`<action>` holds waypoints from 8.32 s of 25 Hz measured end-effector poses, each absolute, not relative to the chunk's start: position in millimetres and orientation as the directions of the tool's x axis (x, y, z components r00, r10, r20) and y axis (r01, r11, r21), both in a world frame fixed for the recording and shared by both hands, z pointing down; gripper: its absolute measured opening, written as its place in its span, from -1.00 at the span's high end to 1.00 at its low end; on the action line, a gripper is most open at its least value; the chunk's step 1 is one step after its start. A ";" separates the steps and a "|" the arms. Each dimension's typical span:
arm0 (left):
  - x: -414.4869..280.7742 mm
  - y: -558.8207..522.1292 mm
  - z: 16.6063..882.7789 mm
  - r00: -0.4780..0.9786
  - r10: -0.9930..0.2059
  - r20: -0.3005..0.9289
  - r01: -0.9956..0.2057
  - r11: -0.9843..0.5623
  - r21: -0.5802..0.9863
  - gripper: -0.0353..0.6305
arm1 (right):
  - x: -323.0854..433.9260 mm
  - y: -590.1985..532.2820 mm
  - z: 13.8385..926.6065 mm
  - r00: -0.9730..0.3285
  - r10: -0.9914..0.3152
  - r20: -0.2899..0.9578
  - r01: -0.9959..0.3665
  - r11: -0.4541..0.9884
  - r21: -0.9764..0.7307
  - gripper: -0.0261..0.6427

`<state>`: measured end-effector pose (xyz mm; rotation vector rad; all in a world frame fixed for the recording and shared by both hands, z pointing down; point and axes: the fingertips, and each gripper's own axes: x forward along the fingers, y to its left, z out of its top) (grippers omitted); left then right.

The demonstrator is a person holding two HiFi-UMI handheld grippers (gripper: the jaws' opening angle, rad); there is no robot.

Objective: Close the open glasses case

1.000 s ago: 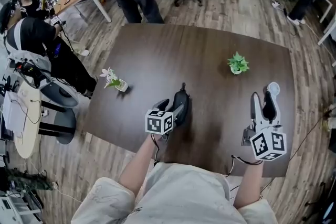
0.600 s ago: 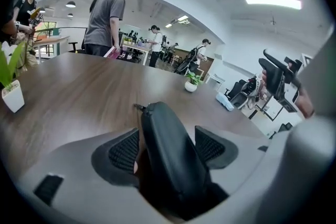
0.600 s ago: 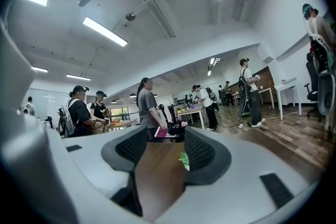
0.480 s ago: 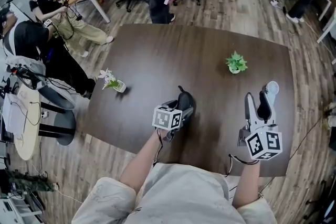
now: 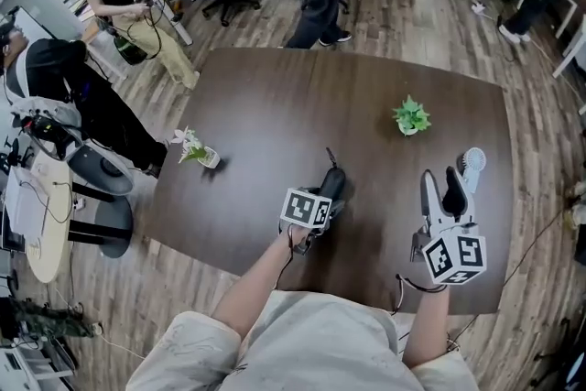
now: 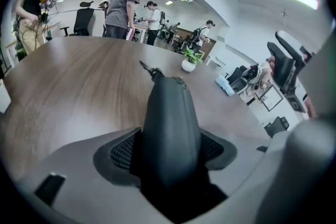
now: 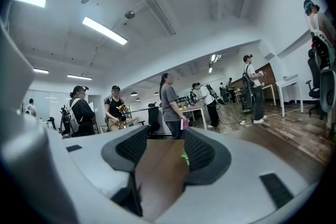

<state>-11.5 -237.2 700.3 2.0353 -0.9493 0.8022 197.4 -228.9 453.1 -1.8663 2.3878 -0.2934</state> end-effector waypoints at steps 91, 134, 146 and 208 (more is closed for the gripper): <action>16.0 -78.4 322.9 0.950 0.313 -0.001 0.313 -0.950 0.025 -0.01 | 39.0 -86.4 274.0 -0.952 0.115 -0.283 0.123 0.992 -0.011 0.84; 28.6 -122.1 375.8 0.936 -0.103 0.336 -0.002 -0.958 -0.288 0.12 | 9.3 -117.0 348.9 -0.873 -0.393 0.288 -0.194 0.823 0.534 0.92; 13.8 -122.6 339.3 0.980 -0.065 0.189 -0.025 -0.978 -0.206 0.13 | 11.8 -132.2 378.9 -0.815 -0.467 0.345 -0.200 0.784 0.588 0.92; 32.7 -172.2 401.7 0.835 -0.306 0.458 -0.101 -0.902 -0.419 -0.34 | 42.6 -162.8 373.9 -0.694 -0.677 0.243 -0.351 0.614 0.707 0.92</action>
